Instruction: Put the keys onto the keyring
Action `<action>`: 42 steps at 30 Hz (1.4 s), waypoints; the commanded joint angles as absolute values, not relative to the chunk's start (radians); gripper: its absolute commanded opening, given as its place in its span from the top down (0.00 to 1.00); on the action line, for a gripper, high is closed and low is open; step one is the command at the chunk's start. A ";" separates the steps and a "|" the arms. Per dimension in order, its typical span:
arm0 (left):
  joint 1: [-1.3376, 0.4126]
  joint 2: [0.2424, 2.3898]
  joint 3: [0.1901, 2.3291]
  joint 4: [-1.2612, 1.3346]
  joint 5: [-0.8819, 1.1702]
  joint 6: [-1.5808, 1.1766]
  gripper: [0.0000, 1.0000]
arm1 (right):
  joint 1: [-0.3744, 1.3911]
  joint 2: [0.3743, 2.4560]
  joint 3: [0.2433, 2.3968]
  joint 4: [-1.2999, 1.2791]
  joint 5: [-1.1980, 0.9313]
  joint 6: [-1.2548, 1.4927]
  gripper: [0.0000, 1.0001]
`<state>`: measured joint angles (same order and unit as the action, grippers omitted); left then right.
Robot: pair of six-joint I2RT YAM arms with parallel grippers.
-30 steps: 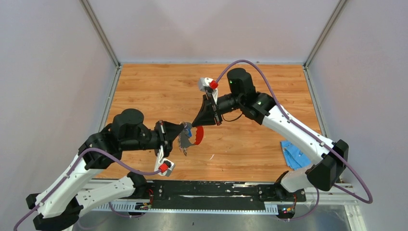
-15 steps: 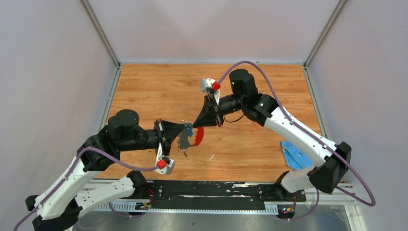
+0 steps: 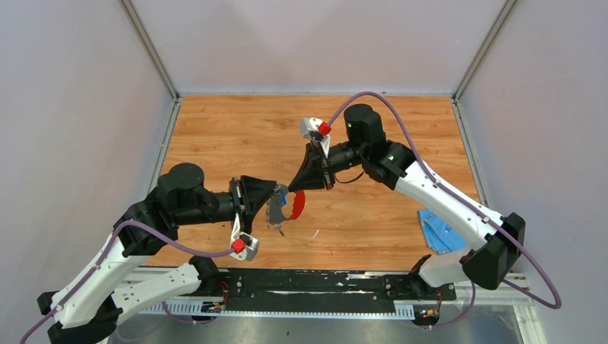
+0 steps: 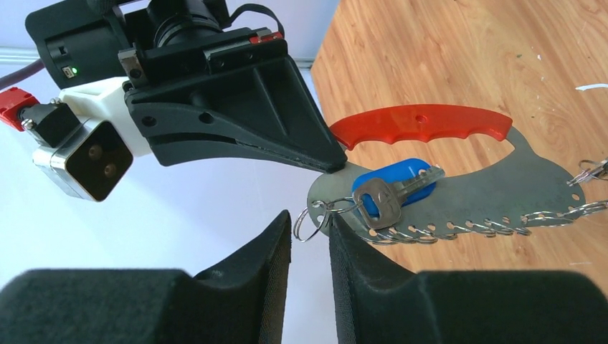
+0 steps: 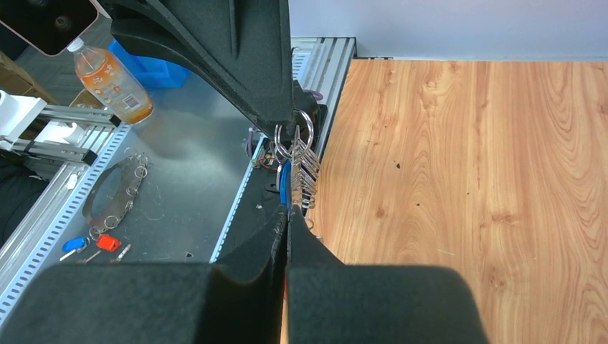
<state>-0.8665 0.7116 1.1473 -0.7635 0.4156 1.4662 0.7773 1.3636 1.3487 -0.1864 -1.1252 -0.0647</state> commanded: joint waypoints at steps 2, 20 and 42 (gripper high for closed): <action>-0.871 0.717 1.137 -0.725 0.363 1.482 0.72 | 0.787 1.324 1.341 -0.163 -1.183 -0.037 1.00; -0.871 0.664 1.108 -0.767 0.407 1.599 0.93 | 0.792 1.329 1.334 -0.170 -1.219 -0.037 1.00; -0.870 0.598 1.064 -0.876 0.312 2.071 0.74 | 0.813 1.342 1.363 -0.227 -1.230 -0.060 1.00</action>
